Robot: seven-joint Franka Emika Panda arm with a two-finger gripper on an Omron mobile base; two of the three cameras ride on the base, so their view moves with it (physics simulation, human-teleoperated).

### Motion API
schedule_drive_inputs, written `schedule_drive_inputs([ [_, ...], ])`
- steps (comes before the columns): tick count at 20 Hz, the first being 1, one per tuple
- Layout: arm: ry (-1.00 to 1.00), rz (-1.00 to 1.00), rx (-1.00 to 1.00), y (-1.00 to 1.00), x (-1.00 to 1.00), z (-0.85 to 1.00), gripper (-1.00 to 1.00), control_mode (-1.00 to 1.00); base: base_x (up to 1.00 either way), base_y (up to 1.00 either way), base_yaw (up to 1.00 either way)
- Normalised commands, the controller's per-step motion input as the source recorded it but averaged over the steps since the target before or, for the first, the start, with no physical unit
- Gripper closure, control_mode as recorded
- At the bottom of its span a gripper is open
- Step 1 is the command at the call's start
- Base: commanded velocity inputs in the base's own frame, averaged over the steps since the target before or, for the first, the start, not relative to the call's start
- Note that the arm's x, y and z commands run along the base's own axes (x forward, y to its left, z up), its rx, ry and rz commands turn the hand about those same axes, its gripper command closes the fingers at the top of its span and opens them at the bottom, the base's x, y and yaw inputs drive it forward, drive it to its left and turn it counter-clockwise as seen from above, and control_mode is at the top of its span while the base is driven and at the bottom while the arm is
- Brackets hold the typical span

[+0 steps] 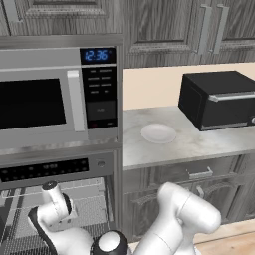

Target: Take the fish from the oven and place it on the plate on the counter.

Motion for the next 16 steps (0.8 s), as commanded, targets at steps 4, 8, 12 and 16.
schedule_drive_inputs([
  [4, -0.14, 0.05, -0.04, -0.04, 0.0, -0.26, -1.0, -1.0, 0.0, 0.0, 0.0],
  [8, -0.17, 0.0, 0.0, -0.04, 0.0, -0.28, -1.0, -1.0, 0.0, 0.0, 0.0],
  [12, -0.17, 0.0, 0.0, -0.01, 0.09, -0.24, -1.0, -1.0, 0.0, 0.0, 0.0],
  [16, -0.12, -0.01, 0.0, 0.0, 0.27, -0.14, -1.0, -1.0, 0.0, 0.0, 0.0],
])
